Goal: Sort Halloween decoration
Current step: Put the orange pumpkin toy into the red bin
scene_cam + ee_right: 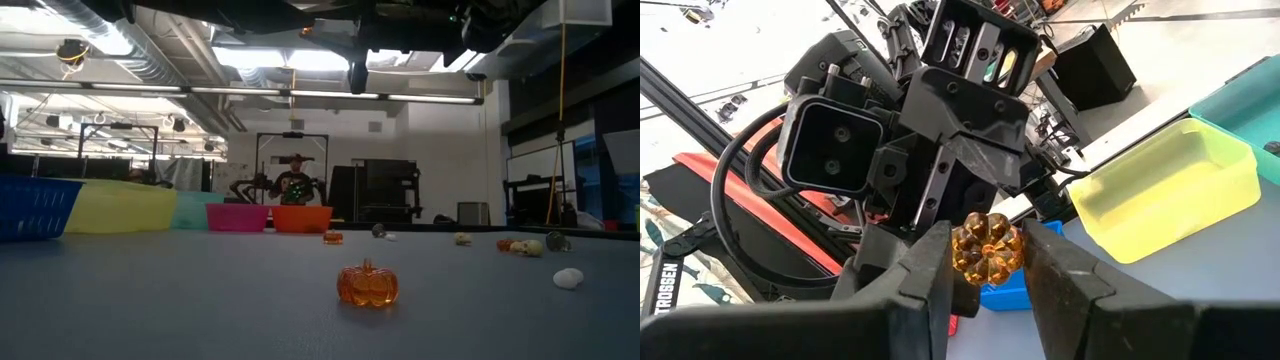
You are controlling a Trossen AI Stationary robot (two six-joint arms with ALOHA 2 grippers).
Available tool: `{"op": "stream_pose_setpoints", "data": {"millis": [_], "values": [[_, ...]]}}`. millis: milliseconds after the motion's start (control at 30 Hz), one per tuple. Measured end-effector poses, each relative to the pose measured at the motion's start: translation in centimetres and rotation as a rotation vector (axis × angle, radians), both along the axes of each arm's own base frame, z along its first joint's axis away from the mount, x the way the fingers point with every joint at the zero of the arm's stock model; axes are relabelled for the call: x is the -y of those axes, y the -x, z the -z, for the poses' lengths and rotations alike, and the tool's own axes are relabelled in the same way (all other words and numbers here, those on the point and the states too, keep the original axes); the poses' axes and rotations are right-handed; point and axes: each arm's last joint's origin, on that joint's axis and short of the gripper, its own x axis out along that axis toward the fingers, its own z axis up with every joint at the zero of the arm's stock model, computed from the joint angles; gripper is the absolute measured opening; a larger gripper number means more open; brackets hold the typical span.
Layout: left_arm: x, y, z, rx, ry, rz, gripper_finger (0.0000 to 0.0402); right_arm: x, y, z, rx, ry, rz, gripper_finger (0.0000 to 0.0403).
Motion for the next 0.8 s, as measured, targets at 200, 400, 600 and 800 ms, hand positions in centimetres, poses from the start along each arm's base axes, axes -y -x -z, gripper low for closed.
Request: {"op": "stream_pose_setpoints", "data": {"millis": [200,400,600,800], "values": [[0.00,0.00,0.00,0.000,0.000,0.000,0.0143,0.00,0.00,0.00,0.000,0.000,0.000,0.0106],[0.00,0.00,0.01,-0.001,0.000,0.000,0.0111,0.01,0.00,0.00,0.000,-0.001,0.001,0.0106],[-0.01,0.00,0.01,-0.001,0.000,-0.003,0.0094,0.01,0.00,0.00,-0.001,-0.002,0.000,0.0106],[-0.01,0.00,0.01,-0.001,0.000,-0.003,0.0092,0.01,0.00,0.00,-0.001,-0.001,0.000,0.0106]]}}
